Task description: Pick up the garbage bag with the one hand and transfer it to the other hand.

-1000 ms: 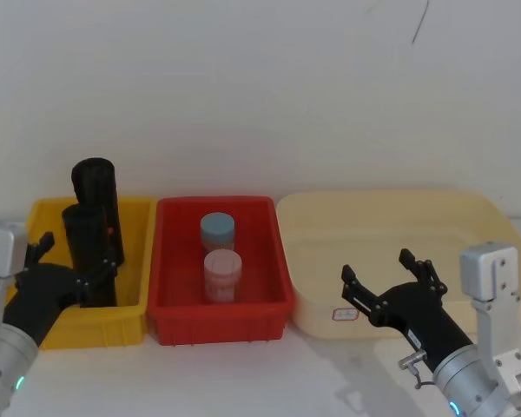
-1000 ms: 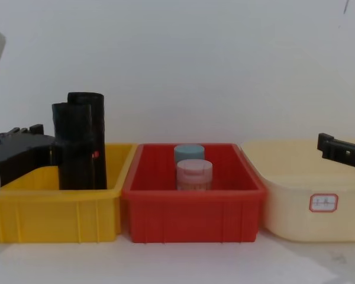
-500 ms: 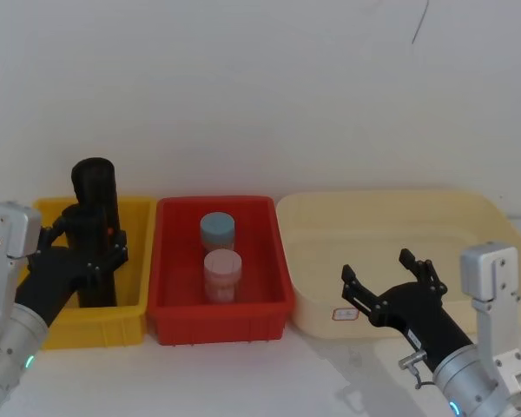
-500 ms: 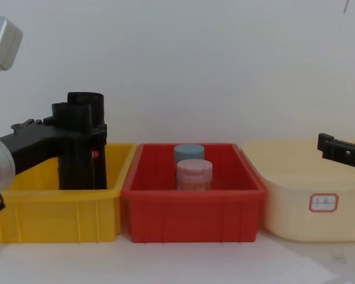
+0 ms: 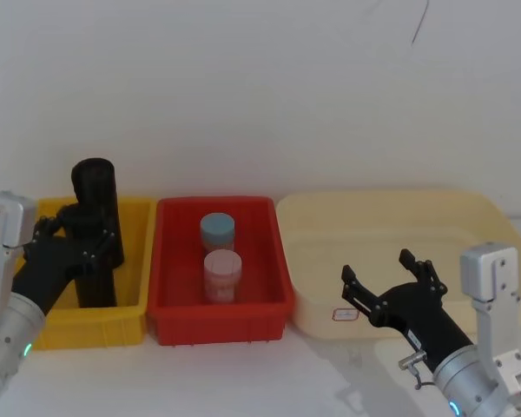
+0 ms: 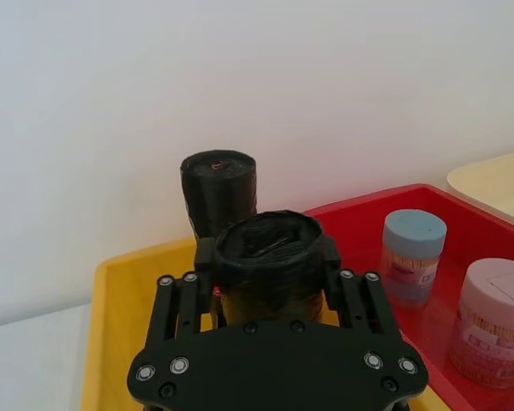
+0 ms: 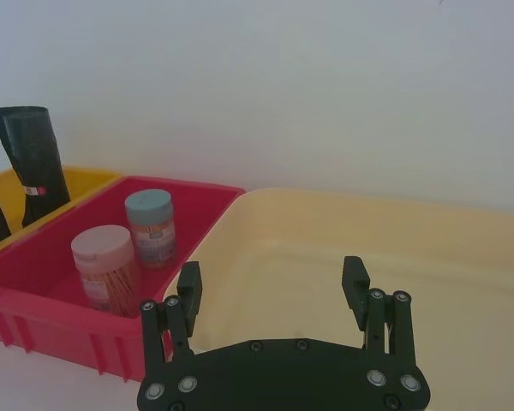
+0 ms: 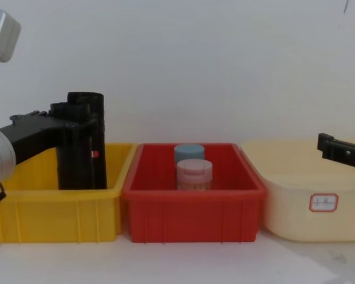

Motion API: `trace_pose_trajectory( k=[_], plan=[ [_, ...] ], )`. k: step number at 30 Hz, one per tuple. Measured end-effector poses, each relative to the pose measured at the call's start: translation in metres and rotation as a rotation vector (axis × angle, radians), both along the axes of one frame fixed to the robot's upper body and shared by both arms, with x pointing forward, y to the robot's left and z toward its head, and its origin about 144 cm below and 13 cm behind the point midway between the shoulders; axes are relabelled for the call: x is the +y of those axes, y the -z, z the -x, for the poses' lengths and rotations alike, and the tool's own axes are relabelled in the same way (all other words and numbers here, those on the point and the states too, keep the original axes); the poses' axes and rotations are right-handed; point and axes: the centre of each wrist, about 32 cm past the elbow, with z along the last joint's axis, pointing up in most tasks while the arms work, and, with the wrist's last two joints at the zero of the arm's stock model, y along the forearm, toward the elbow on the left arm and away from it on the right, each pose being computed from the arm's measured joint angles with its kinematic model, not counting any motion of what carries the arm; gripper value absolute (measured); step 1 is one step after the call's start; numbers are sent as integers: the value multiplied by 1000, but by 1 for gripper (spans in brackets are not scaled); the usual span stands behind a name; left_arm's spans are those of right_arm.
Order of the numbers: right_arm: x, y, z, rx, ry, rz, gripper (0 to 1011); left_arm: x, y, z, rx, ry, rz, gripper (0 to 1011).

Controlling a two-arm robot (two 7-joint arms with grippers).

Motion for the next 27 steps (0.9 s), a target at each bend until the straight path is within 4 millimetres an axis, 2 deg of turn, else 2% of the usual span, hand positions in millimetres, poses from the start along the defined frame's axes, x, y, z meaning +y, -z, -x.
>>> trace_pose_trajectory(
  k=[7, 20, 27],
  plan=[
    [0, 0, 0, 0, 0, 0, 1000, -1, 0, -2, -5, 1, 7, 543],
    [0, 0, 0, 0, 0, 0, 1000, -5, 2, -5, -4, 7, 14, 469],
    [0, 0, 0, 0, 0, 0, 1000, -8, -12, -8, -6, 33, -34, 437]
  ],
)
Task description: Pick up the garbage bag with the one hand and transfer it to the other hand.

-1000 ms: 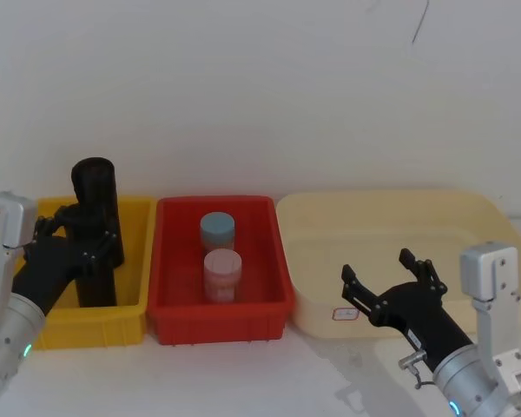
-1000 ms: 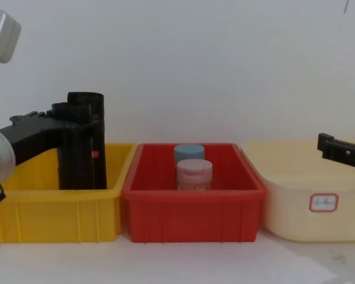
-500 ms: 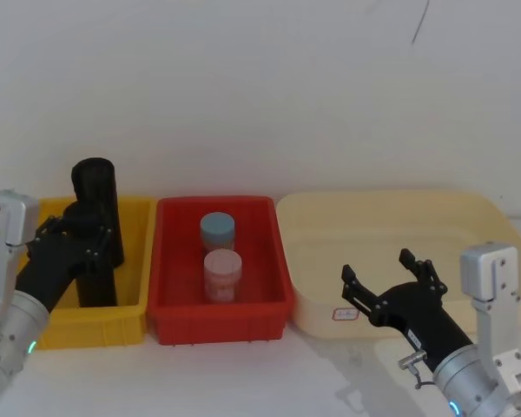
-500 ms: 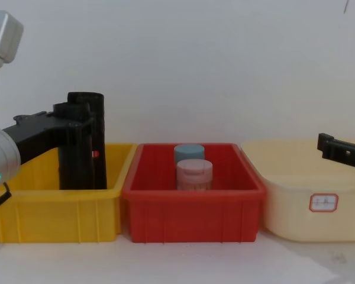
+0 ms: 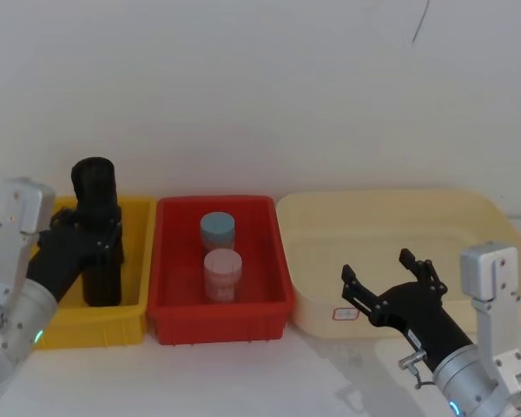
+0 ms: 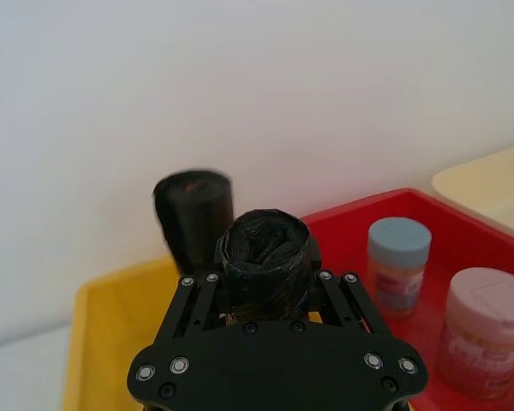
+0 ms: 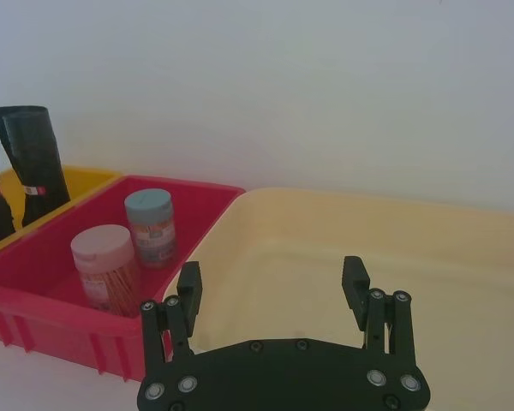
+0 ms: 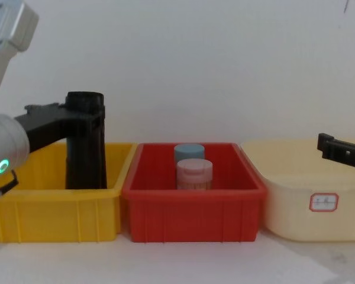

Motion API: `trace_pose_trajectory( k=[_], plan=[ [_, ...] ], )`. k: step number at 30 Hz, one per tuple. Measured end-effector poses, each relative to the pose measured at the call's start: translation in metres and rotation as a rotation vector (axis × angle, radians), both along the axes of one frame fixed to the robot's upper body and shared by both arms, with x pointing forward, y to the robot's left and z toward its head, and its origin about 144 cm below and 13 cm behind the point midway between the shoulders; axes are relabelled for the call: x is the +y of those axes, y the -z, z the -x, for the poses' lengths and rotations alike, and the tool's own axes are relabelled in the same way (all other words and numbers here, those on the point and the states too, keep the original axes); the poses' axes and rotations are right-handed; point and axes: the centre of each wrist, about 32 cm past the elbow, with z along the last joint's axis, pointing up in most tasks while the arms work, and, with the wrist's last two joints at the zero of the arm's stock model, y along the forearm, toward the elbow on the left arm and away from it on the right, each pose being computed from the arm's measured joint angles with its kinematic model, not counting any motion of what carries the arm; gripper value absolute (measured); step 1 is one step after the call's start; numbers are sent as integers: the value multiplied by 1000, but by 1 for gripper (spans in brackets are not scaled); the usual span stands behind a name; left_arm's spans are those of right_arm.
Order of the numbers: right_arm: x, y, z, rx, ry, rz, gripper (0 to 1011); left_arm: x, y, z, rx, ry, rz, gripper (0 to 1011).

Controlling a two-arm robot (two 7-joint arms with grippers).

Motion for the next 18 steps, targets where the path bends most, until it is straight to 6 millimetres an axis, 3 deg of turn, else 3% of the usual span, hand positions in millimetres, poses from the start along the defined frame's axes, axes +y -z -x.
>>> trace_pose_trajectory(
  k=[18],
  plan=[
    [0, 0, 0, 0, 0, 0, 1000, -14, -70, -18, -115, 192, -97, 436]
  ],
)
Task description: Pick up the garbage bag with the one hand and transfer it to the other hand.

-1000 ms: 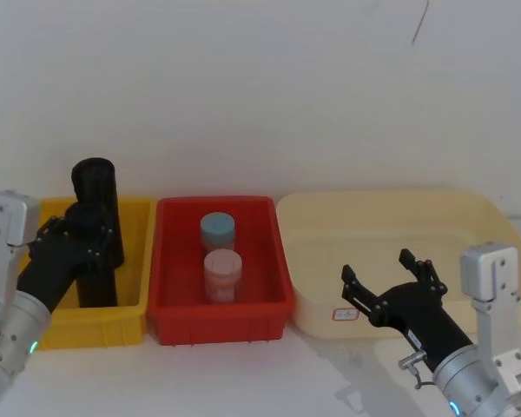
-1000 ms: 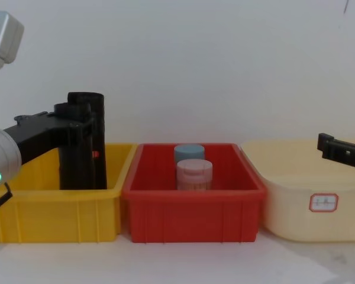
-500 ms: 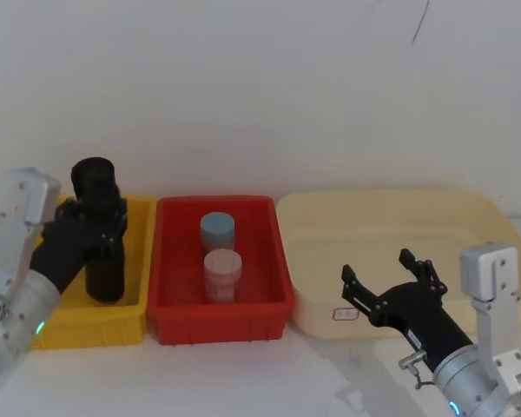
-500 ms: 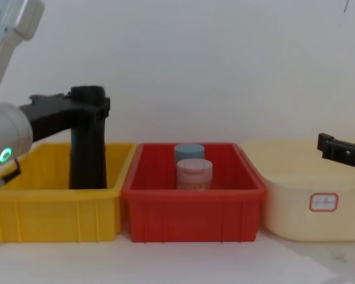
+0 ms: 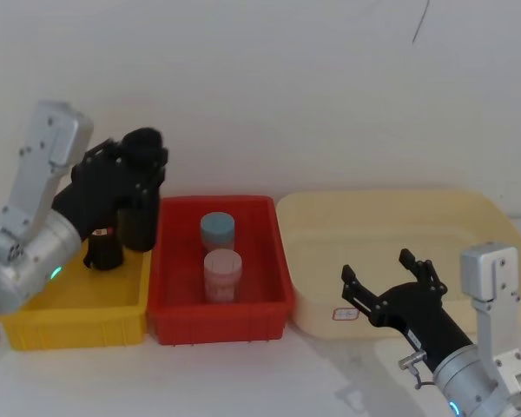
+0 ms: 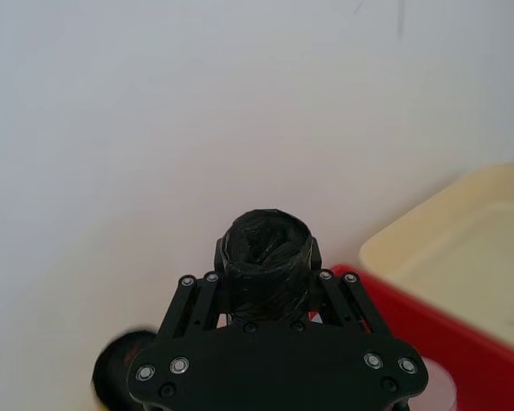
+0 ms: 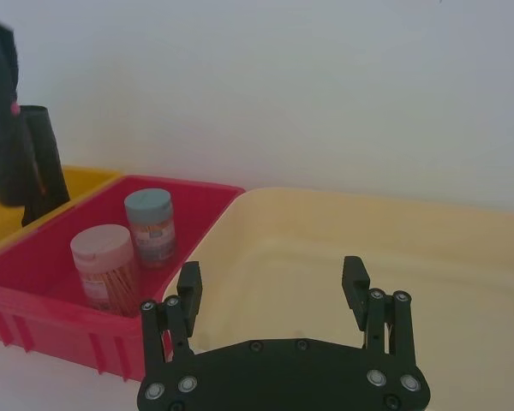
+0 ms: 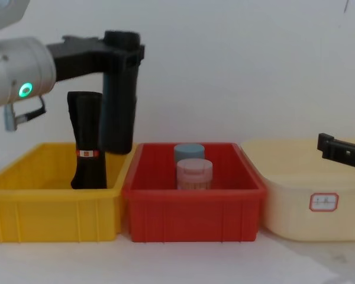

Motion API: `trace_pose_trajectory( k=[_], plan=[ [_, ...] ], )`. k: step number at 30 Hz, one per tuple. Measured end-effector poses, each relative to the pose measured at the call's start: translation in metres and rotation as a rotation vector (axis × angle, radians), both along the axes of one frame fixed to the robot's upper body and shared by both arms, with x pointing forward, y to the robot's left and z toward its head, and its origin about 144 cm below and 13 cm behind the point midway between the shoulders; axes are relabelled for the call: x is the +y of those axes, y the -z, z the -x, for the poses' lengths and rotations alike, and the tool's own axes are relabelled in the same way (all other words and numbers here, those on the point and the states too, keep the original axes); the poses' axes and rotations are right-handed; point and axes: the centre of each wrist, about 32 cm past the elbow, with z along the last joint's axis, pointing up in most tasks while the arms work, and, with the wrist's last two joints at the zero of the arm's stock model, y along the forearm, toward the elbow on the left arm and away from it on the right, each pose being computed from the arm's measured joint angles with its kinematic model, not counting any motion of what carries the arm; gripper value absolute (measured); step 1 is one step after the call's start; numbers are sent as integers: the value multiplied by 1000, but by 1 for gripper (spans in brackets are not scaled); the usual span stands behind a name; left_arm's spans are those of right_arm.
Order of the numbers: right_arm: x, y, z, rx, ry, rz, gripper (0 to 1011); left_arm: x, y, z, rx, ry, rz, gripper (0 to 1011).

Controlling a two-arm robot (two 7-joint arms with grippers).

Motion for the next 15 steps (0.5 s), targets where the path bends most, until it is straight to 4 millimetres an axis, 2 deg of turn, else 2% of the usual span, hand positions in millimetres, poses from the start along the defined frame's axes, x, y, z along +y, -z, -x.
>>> trace_pose_trajectory(
  k=[7, 15],
  plan=[
    [0, 0, 0, 0, 0, 0, 1000, -10, -22, -12, -36, 111, -8, 436],
    [0, 0, 0, 0, 0, 0, 1000, -21, -33, -27, -52, 218, -2, 436]
  ],
)
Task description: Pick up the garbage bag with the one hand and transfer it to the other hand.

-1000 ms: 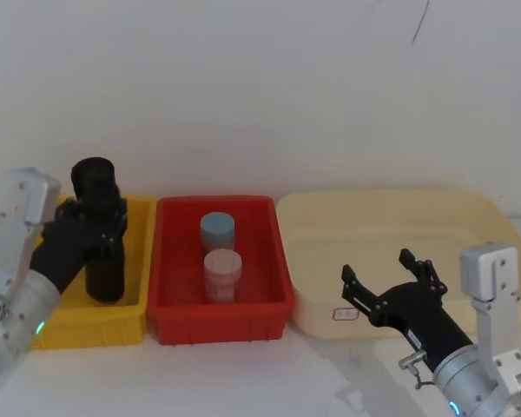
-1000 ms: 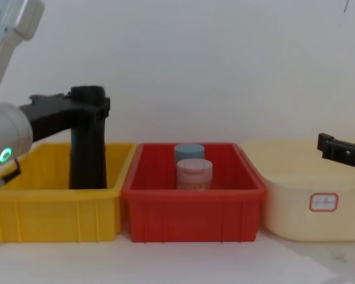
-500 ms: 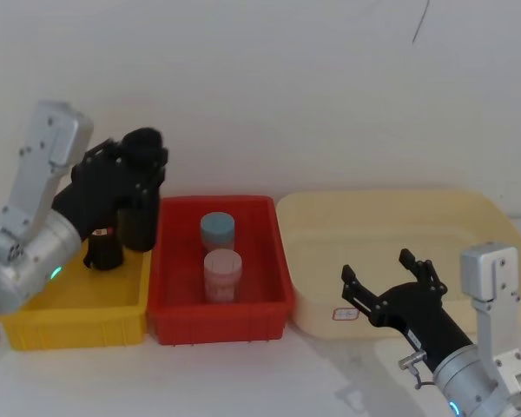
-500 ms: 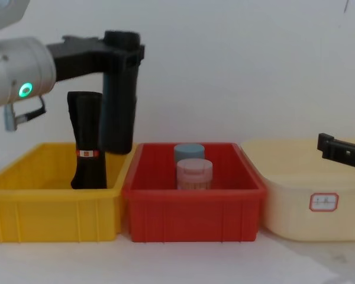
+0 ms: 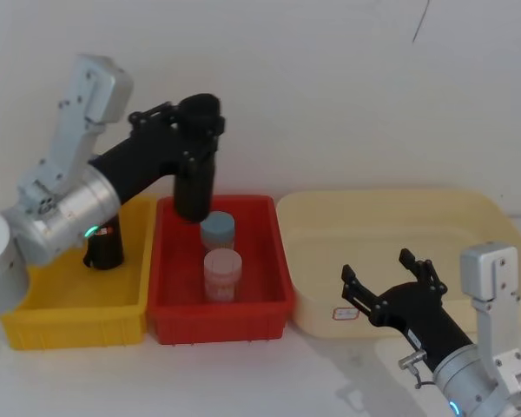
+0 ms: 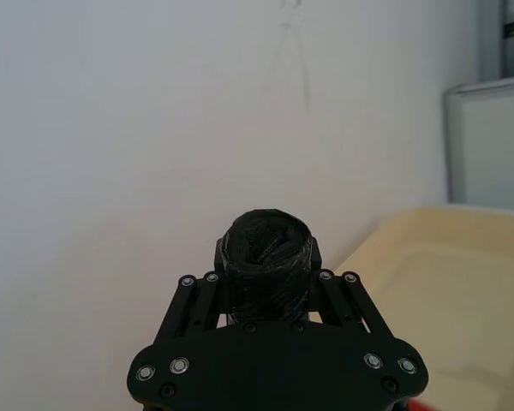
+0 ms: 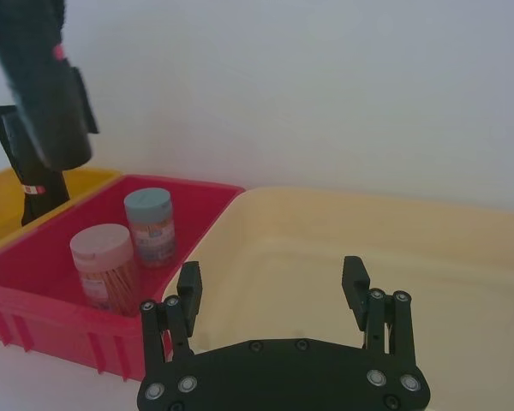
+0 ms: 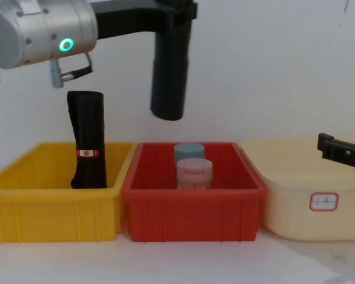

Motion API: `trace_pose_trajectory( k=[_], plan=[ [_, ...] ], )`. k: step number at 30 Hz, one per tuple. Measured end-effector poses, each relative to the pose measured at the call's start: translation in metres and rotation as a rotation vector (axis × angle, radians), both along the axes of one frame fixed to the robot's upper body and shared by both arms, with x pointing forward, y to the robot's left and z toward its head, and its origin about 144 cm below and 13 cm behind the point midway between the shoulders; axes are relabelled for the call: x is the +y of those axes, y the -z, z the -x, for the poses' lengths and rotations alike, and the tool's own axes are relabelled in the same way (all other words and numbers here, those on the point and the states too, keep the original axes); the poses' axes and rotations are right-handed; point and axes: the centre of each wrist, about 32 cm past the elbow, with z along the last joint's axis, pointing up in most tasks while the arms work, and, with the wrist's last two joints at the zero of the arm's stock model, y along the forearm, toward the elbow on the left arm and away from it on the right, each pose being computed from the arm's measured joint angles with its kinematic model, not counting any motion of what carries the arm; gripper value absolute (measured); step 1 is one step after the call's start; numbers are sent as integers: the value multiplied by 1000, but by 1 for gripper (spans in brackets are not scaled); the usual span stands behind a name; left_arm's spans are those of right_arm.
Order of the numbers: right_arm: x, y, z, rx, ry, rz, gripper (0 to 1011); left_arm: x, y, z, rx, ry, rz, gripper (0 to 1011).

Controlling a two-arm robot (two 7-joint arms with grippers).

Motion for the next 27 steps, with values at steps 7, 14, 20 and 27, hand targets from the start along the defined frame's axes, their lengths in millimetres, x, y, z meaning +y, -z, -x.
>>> trace_pose_trajectory(
  k=[7, 14, 20, 27],
  plan=[
    [0, 0, 0, 0, 0, 0, 1000, -18, -7, -22, -3, 119, 10, 436],
    [0, 0, 0, 0, 0, 0, 1000, -37, -10, -44, 2, 228, 23, 436],
    [0, 0, 0, 0, 0, 0, 1000, -53, -11, -61, 6, 320, 37, 436],
    [0, 0, 0, 0, 0, 0, 1000, -78, -12, -82, 18, 435, 62, 436]
  ],
)
